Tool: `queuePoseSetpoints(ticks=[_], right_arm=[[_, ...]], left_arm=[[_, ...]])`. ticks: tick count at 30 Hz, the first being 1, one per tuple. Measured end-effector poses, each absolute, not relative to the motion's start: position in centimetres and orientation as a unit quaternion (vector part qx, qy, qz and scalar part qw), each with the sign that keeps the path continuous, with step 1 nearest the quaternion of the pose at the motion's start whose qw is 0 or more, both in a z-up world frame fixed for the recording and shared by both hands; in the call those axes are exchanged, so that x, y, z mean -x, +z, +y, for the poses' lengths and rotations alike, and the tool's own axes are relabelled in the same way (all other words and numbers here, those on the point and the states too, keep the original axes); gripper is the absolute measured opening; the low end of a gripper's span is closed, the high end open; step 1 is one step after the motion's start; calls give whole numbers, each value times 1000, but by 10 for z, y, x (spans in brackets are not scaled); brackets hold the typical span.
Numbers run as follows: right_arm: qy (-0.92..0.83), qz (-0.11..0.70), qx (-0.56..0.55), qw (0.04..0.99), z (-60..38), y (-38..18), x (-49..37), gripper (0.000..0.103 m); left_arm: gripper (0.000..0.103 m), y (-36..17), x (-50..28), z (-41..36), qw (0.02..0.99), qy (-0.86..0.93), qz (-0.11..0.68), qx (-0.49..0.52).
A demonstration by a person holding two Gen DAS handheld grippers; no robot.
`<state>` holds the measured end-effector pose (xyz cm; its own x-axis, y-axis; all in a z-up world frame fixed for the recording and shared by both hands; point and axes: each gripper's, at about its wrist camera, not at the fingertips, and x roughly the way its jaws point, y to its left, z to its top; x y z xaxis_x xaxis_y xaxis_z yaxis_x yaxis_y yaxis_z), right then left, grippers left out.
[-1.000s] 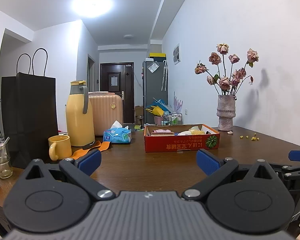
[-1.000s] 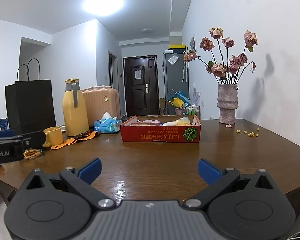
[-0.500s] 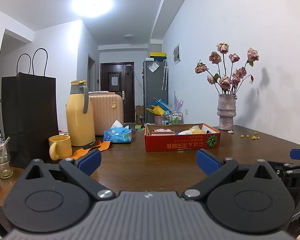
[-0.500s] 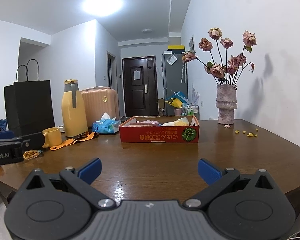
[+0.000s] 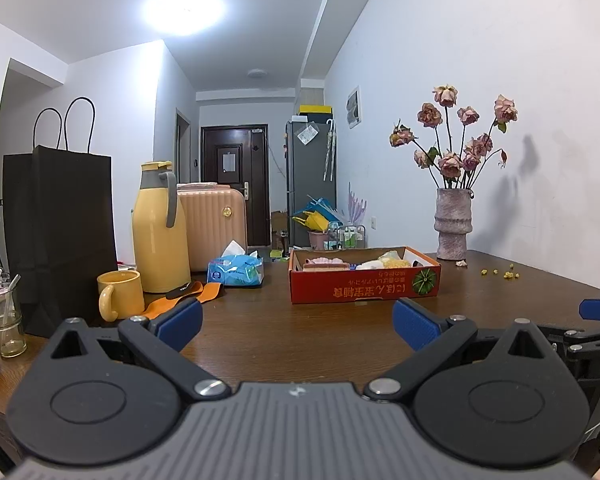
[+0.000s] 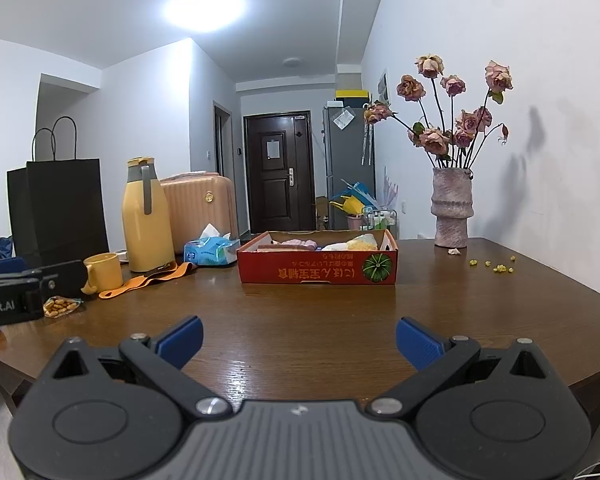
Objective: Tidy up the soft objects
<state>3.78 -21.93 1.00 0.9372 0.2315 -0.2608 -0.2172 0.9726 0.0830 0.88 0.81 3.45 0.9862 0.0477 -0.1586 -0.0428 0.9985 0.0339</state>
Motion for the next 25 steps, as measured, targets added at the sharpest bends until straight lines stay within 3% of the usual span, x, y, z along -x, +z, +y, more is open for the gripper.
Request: queuePoseSetpoints(ticks=[25], right_arm=[[113,134,-22,984,-219,11,-38,103]], left_arm=[[103,35,-8,9,996,31,78,-14]])
